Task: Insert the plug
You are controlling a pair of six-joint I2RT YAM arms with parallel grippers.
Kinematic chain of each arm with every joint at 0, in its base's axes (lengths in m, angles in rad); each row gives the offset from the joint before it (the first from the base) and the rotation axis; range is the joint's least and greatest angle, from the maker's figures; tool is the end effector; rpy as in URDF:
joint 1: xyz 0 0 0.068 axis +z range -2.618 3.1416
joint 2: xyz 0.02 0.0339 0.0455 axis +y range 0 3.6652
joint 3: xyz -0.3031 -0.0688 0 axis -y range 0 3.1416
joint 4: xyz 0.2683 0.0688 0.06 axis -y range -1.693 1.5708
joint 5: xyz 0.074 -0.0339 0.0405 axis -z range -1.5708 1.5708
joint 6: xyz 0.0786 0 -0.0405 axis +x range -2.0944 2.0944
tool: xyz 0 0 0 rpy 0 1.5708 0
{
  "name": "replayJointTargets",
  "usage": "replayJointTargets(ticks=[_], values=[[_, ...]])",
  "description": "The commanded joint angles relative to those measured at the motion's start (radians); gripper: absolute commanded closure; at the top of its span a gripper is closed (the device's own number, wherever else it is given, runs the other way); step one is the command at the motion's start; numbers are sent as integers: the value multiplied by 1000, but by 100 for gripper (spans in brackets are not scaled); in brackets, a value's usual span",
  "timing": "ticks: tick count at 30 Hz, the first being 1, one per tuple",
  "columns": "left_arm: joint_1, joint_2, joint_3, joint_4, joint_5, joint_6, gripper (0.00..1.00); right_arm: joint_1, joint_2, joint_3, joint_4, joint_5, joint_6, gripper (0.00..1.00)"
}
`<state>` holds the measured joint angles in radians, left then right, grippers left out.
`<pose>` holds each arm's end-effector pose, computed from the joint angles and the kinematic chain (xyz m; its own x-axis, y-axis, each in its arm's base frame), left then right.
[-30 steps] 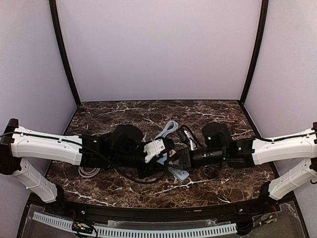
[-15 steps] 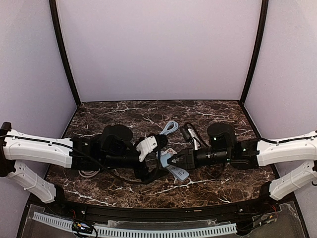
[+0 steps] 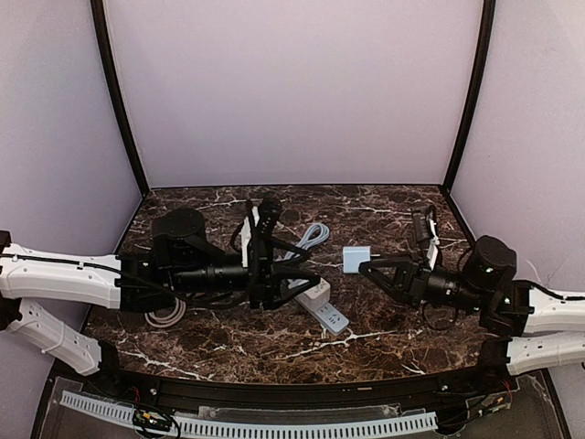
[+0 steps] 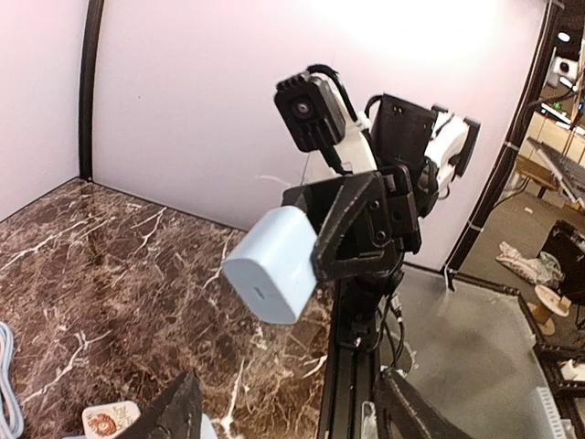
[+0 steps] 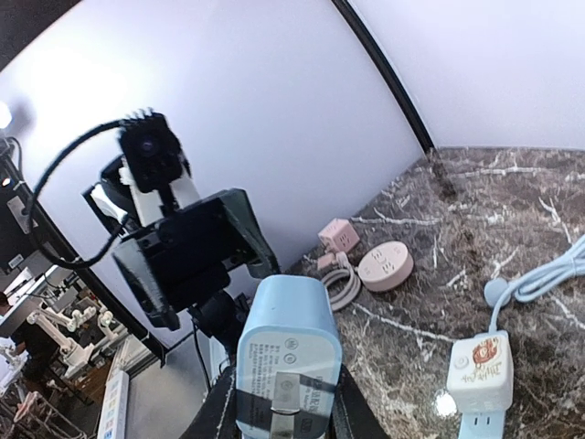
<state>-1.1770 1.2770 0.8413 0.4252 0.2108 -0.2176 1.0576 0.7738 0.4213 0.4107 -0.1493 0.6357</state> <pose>0.1197 -0.3310 0.3432 -0.2162 -0.0298 -0.9759 0.9592 0.1798 -0.2180 0.1014 0.2037 0.2978 -0.5318 0.2522 -0.8084 -0.7688 0.2565 0.5858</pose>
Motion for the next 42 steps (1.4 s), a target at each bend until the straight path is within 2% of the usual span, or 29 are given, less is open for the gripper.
replayJointTargets(ticks=[1,11,25,32,38,42], values=[[35,40,28,161,174,-113,37,-5,-93,-20,112,17,-61,100],[43,195,185,208,302,-138,48,-6,-70,-15,177,-68,-68,100],[50,262,243,249,336,-198,64,-5,-61,-29,225,-134,-94,100],[50,297,266,290,382,-232,67,-6,-44,-27,237,-147,-99,100],[50,317,279,294,397,-242,78,-6,-40,-27,239,-148,-101,100],[50,322,283,303,411,-250,79,-6,-34,-27,237,-149,-105,100]])
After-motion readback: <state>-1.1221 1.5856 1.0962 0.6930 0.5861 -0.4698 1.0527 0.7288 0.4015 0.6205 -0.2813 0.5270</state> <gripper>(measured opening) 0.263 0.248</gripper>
